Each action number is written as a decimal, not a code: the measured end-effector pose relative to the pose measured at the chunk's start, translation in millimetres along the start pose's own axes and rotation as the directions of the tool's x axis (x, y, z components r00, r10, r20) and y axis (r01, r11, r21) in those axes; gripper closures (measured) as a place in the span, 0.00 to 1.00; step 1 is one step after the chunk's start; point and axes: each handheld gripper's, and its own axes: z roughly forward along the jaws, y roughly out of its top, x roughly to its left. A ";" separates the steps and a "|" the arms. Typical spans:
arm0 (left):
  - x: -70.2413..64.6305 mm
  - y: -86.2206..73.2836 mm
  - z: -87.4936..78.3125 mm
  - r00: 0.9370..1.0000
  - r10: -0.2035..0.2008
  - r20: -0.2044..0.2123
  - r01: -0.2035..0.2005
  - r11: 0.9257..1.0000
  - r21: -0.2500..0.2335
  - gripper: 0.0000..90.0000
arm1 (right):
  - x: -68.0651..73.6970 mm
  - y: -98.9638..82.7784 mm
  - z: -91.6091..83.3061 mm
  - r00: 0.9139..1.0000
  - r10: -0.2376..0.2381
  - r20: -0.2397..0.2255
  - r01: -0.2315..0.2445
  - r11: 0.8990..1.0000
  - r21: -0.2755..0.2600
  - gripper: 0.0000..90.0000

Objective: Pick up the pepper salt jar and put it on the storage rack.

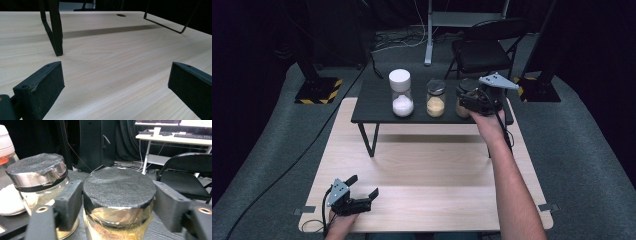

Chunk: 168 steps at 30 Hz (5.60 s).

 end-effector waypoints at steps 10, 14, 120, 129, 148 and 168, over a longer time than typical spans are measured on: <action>-0.4 -0.2 -0.2 1.000 -0.001 0.007 0.001 1.000 -0.003 0.00 | -0.9 -5.9 -23.9 0.998 0.054 -0.014 -0.055 0.995 -0.085 0.00; -0.6 -0.2 -0.1 1.000 0.001 0.006 -0.001 1.000 -0.001 0.00 | 1.8 -11.3 -40.9 0.998 0.043 -0.042 -0.047 0.994 -0.102 0.00; -3.0 1.6 5.1 1.000 0.014 -0.009 -0.014 1.000 0.026 0.00 | -51.4 -267.7 -153.7 0.992 0.124 0.032 -0.126 0.989 0.077 0.01; -3.3 1.5 5.0 1.000 0.014 -0.003 -0.014 1.000 0.024 0.00 | -33.6 -271.3 -142.1 0.995 0.098 -0.008 -0.096 0.989 0.115 0.00; -3.2 1.4 4.7 1.000 0.015 -0.001 -0.015 1.000 0.024 0.00 | -32.4 -276.7 -128.2 0.991 0.124 0.052 -0.133 0.958 0.253 0.00; -3.4 1.4 4.6 1.000 0.019 0.004 -0.019 0.999 0.026 0.00 | -35.2 -275.5 -109.7 0.989 0.140 0.035 -0.141 0.883 0.447 0.00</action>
